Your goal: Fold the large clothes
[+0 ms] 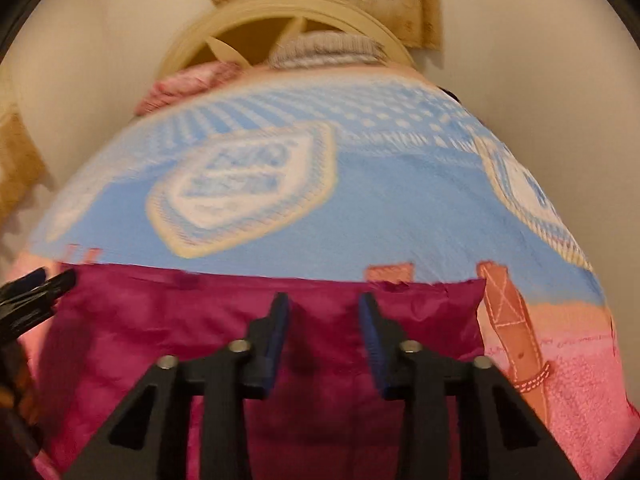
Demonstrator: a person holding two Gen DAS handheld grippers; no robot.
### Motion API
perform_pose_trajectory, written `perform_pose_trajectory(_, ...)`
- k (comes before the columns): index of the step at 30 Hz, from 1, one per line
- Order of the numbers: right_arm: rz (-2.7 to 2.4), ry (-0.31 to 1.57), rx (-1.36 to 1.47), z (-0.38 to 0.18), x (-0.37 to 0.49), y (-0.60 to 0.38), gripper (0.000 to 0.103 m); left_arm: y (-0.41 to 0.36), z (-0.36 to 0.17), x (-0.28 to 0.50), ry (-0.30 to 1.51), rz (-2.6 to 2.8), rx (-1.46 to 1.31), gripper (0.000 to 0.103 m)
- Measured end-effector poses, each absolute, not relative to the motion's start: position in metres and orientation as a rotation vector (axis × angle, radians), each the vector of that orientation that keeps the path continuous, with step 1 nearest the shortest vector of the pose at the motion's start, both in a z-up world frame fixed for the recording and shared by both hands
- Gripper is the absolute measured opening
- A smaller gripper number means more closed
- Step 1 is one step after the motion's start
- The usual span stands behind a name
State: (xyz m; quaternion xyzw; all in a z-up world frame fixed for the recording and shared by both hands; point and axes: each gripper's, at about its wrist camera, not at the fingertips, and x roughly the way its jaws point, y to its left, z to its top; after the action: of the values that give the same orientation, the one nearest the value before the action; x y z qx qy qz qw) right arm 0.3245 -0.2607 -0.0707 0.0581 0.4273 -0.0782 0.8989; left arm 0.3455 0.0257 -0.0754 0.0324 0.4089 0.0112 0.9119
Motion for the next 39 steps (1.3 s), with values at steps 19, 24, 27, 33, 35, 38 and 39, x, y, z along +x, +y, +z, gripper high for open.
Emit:
perform_pose_trajectory(19,-0.369,0.883,0.242,-0.119,0.307,-0.327,0.017,0.01,-0.125,0.355,0.861,0.074,0.014,0.103)
perform_pose_trajectory(24,-0.353,0.749,0.169,-0.06,0.281,-0.286,0.015,0.014,-0.127,0.355,0.869,0.066,-0.005,0.103)
perform_pose_trajectory(27,-0.201,0.746,0.163,-0.041,0.271,-0.237,0.015,0.014,-0.127,0.355,0.869,0.066,-0.004,0.103)
perform_pose_trajectory(33,-0.027,0.863,0.213,-0.078,0.285,-0.162,0.015,0.015,-0.127,0.355,0.868,0.069,0.0,0.103)
perform_pose_trajectory(35,-0.049,0.876,0.196,-0.094,0.29,-0.157,0.015,0.015,-0.127,0.355,0.868,0.069,0.0,0.103)
perform_pose_trajectory(38,-0.043,0.866,0.221,-0.107,0.291,-0.165,0.012,0.015,-0.127,0.355,0.868,0.068,-0.001,0.103)
perform_pose_trajectory(39,-0.04,0.861,0.235,-0.113,0.29,-0.168,0.012,0.014,-0.127,0.355,0.868,0.069,-0.002,0.103)
